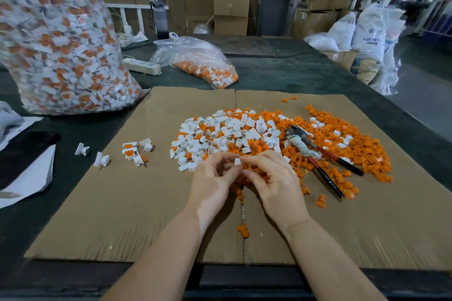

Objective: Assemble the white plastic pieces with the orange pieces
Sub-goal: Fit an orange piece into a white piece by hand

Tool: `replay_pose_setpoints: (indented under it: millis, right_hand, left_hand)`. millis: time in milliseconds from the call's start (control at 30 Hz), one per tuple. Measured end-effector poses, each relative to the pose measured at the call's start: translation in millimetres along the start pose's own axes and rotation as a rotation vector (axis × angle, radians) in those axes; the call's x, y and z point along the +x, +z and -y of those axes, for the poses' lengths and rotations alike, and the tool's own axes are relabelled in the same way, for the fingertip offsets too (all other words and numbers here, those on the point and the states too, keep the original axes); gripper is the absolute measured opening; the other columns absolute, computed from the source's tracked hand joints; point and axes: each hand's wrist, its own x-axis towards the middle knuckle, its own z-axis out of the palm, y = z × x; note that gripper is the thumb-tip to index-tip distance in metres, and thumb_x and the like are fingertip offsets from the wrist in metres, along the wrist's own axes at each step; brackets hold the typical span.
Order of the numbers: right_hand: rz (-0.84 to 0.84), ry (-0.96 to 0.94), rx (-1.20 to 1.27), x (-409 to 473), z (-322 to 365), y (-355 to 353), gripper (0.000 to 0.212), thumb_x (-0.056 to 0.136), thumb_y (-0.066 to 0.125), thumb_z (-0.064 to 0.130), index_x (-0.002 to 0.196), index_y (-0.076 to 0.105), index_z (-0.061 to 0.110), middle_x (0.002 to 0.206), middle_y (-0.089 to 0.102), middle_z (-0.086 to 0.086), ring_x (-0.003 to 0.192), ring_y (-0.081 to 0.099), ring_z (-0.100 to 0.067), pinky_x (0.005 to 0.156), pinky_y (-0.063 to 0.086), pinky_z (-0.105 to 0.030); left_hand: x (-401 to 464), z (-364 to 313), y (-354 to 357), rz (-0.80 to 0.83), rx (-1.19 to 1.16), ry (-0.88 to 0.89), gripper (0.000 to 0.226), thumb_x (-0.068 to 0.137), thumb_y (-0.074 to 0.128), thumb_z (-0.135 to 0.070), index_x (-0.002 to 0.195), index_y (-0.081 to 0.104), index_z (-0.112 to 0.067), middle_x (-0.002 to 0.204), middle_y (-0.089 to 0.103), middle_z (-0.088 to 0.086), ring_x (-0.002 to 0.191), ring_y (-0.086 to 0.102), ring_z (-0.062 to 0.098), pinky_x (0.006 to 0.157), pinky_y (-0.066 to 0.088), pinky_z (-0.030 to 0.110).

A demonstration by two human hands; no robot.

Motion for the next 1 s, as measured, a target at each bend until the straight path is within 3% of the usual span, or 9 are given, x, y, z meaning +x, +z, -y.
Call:
replay_pose_setpoints:
  millis: [133,367,567,833,1000]
  right_hand:
    - [-0.012,0.007,-0.006,-1,1,0,0.019,0.081,0.069,0.008,0.1,0.07,0.01,0.089,0.063,-0.001,0.087,0.056,-0.013,0.078,0.049,-0.024]
    - [-0.028,0.007,-0.021,-1,0,0,0.018,0.079,0.071,0.008,0.097,0.07,0.01,0.088,0.062,0.0,0.085,0.054,-0.009,0.076,0.047,-0.021]
    - [-0.046,0.0,-0.028,-1,-2,1,0.023,0.079,0.072,0.009,0.102,0.069,0.011,0.089,0.061,0.002,0.086,0.052,-0.005,0.078,0.043,-0.014]
    - [-0.045,-0.003,-0.045,-1,-1,1,0.02,0.08,0.072,0.013,0.099,0.069,0.009,0.089,0.063,0.0,0.087,0.057,-0.012,0.079,0.049,-0.024]
    - [-0.189,0.171,-0.273,5,-10,-15,0.024,0.087,0.064,0.024,0.105,0.068,0.009,0.104,0.066,-0.006,0.104,0.057,-0.021,0.094,0.034,-0.033]
  left_hand:
    - [-1,-1,-1,0.019,-0.009,0.009,0.011,0.087,0.064,-0.011,0.09,0.065,-0.022,0.075,0.064,0.008,0.07,0.061,0.012,0.065,0.051,0.019]
    - [1,0,0,0.022,-0.01,-0.001,0.01,0.086,0.064,-0.011,0.092,0.066,-0.019,0.073,0.062,0.007,0.07,0.061,0.015,0.064,0.05,0.018]
    - [1,-1,0,0.016,-0.015,-0.007,0.011,0.087,0.064,-0.011,0.097,0.065,-0.015,0.083,0.065,0.022,0.074,0.061,0.023,0.07,0.052,0.029]
    - [1,1,0,0.013,0.008,0.006,0.009,0.087,0.064,-0.013,0.093,0.064,-0.019,0.078,0.064,0.016,0.072,0.06,0.017,0.065,0.049,0.021]
    - [3,2,0,0.015,-0.003,-0.013,0.013,0.086,0.065,-0.009,0.092,0.063,-0.02,0.069,0.064,0.003,0.062,0.06,0.004,0.059,0.048,0.013]
